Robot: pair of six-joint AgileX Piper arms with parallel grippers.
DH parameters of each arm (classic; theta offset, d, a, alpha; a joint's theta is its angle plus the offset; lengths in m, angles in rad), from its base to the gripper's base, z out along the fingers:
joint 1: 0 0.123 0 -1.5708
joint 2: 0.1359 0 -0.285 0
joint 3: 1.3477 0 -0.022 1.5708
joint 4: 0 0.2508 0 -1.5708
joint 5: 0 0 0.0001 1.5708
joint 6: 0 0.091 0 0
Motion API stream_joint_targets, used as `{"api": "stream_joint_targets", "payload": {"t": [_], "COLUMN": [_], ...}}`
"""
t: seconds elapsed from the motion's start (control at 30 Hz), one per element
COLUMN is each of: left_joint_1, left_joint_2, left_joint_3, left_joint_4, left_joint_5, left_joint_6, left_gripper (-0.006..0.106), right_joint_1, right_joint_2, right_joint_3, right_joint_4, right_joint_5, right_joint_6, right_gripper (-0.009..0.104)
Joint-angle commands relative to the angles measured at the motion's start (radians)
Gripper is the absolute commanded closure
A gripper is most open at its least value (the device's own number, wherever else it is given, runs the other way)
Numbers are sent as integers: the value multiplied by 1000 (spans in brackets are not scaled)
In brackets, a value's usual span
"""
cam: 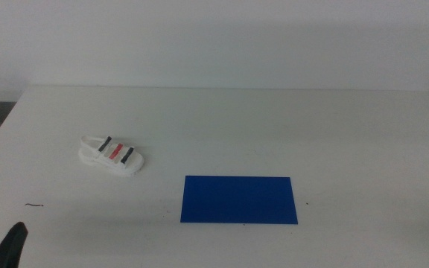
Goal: Use one arm to grab the shoe from the table and place it on the mat.
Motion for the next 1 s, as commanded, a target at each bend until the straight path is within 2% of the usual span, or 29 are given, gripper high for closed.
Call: {"api": "stream_joint_targets", "payload": {"t": [0.0,0.07,0.3,0.5,0.73,0.87,0.97], "left_joint_1": [-2,-2,-2,-2,-2,-2,-2], "left_joint_2": [27,127,572,938,1284,1470,1591], "left_joint_3": [-27,-131,-546,-839,-1134,-1261,-1346], "left_joint_4": [-22,-56,-54,-64,-90,-72,-59], "left_joint_5": [33,144,466,495,571,651,738], "left_joint_6": [0,0,0,-105,-393,-684,-839], "left_gripper": [7,7,7,7,7,7,7], "right_joint_1": [2,2,2,2,2,2,2], "right_joint_2": [-5,-5,-5,-5,-5,-5,-5], "right_joint_3": [2,2,2,2,2,2,2], "right_joint_4": [-6,-6,-6,-6,-6,-6,-6], "right_joint_5": [-8,-8,-8,-8,-8,-8,-8], "right_joint_6": [-6,-6,-6,-6,-6,-6,-6], "right_gripper": [16,16,16,16,16,16,16]}}
